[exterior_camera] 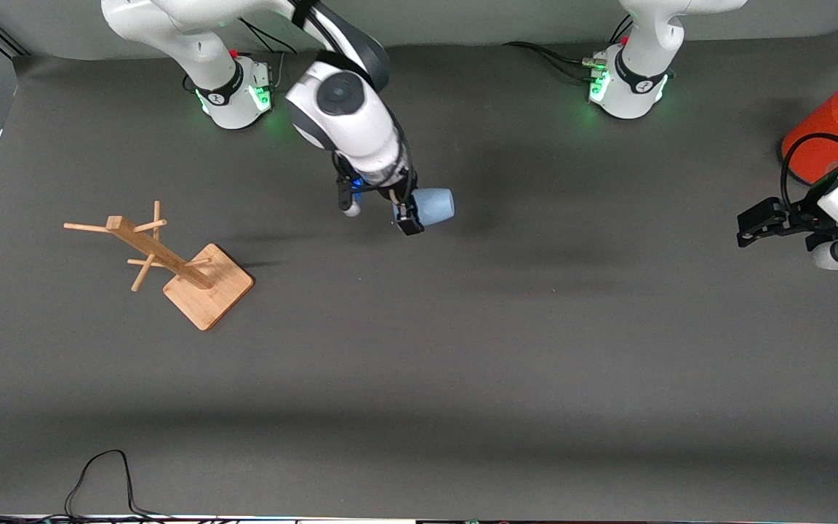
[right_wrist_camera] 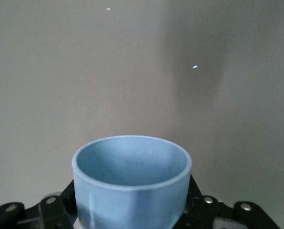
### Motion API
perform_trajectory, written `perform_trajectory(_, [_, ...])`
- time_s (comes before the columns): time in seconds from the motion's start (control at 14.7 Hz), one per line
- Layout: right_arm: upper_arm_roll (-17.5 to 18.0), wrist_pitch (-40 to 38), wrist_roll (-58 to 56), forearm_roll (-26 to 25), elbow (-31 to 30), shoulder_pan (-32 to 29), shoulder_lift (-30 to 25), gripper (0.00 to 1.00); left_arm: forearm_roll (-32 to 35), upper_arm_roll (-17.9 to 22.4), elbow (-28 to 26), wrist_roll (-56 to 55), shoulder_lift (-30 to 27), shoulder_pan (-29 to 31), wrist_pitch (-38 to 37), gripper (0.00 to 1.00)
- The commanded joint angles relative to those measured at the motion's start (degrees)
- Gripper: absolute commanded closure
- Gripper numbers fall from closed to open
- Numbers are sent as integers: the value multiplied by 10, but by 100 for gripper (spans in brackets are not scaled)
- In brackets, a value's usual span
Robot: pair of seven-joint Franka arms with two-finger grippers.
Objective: Rotate and upright cup with both arms
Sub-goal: 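Carry the cup to mid-table and lower it with the right gripper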
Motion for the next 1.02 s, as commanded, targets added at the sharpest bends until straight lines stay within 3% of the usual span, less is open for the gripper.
perform_trajectory(0.0, [0,7,90,-66,24,11,57,22,5,0,5,3,1,0,1,0])
perform_trajectory(0.34, [-5,30,128,-77,31,33,122,22,5,0,5,3,1,1,1,0])
perform_trajectory(0.68, [-5,34,198,-175,30,45,161,22,5,0,5,3,1,0,1,0])
perform_trajectory(0.95, [-5,36,199,-185,30,47,171,20,5,0,5,3,1,0,1,0])
